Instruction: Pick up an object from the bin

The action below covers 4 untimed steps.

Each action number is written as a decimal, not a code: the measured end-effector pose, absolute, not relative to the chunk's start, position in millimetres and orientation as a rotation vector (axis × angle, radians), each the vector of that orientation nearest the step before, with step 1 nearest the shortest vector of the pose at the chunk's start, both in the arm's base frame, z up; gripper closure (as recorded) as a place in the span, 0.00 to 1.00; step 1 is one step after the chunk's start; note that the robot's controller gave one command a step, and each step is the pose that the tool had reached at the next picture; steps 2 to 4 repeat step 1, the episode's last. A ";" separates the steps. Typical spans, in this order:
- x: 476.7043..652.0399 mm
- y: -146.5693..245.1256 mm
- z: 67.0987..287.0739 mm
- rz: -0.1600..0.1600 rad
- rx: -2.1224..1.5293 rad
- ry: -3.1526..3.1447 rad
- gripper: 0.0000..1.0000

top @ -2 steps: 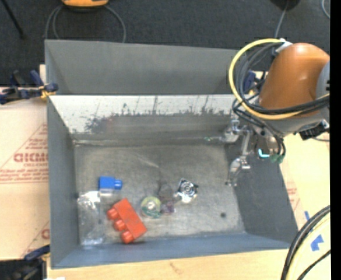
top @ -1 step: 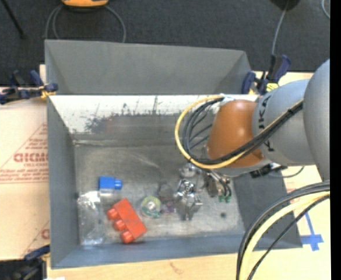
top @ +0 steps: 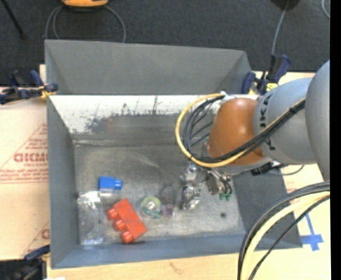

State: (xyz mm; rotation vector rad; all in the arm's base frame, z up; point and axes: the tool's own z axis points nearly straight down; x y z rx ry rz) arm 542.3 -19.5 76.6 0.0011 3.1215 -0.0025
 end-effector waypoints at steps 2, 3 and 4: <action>531.5 -116.8 201.7 -0.008 -0.630 3.070 1.00; 531.5 -116.8 201.7 -0.008 -0.630 3.070 1.00; 531.5 -116.8 201.7 -0.008 -0.630 3.070 1.00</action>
Offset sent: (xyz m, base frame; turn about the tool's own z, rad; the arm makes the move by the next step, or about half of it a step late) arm -0.0123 -0.0938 0.1225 -0.4100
